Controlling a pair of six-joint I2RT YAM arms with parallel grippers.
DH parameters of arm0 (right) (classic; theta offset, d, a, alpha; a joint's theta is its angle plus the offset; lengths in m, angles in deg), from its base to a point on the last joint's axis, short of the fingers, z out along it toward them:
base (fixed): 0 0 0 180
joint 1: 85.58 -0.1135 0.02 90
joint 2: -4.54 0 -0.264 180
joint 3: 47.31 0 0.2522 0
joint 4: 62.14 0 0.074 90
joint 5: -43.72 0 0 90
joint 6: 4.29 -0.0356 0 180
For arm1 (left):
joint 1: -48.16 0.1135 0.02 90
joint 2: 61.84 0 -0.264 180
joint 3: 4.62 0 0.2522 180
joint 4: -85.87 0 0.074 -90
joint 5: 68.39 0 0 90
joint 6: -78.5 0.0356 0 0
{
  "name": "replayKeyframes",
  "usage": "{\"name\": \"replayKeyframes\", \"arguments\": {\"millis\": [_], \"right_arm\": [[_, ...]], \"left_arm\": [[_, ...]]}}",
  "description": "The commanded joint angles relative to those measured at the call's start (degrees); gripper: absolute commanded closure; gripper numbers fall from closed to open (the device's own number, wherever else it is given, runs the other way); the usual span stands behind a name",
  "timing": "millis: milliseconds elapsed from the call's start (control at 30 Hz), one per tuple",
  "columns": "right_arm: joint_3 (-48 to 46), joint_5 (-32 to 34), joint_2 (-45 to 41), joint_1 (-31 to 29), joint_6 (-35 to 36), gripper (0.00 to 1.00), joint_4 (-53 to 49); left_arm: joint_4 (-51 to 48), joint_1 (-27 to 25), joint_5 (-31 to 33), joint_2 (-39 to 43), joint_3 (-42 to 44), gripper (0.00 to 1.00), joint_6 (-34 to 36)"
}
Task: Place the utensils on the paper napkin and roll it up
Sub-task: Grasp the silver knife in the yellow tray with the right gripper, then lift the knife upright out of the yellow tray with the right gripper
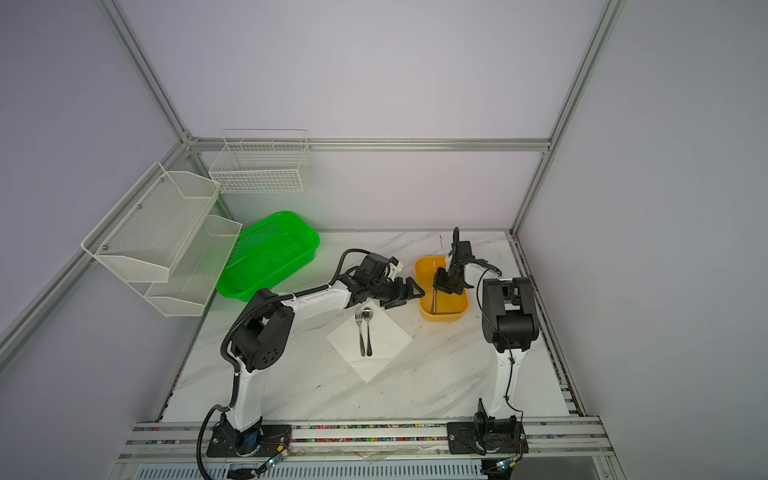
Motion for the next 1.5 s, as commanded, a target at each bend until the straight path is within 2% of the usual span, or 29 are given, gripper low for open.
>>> {"name": "replayKeyframes", "arguments": {"millis": [0,133,500,633,833,967,1100,1467], "right_arm": [[-0.39,-1.07,1.15,-1.07,0.97,0.91,-2.47],[-0.16,0.19,1.18,-1.83,0.9,0.91,-2.6],[-0.32,-3.91,1.15,-3.13,0.64,0.88,-1.67],[-0.11,-3.92,1.44,-3.34,1.42,0.79,-2.25],[1.07,0.49,3.47,-4.04,3.27,0.74,-5.03],[2.51,10.16,6.11,-7.55,5.01,0.74,-8.49],[2.83,19.33,8.42,-9.91,3.66,0.76,-10.66],[2.07,22.34,8.14,-9.39,1.22,0.87,-10.17]], "left_arm": [[1.95,-0.28,-0.04,2.78,-2.06,0.1,0.21],[2.04,-0.29,0.05,2.98,-1.71,0.1,0.19],[2.3,-0.22,0.05,3.2,-1.53,0.1,0.04],[2.3,-0.25,0.05,3.29,-1.36,0.1,-0.01],[2.48,-0.29,0.05,3.18,-1.27,0.1,-0.22],[2.61,-0.24,0.04,3.11,-1.25,0.1,-0.4],[2.68,-0.23,0.23,3.37,-0.84,0.1,-0.49],[2.57,-0.27,0.23,3.73,-0.3,0.1,-0.31]]}}
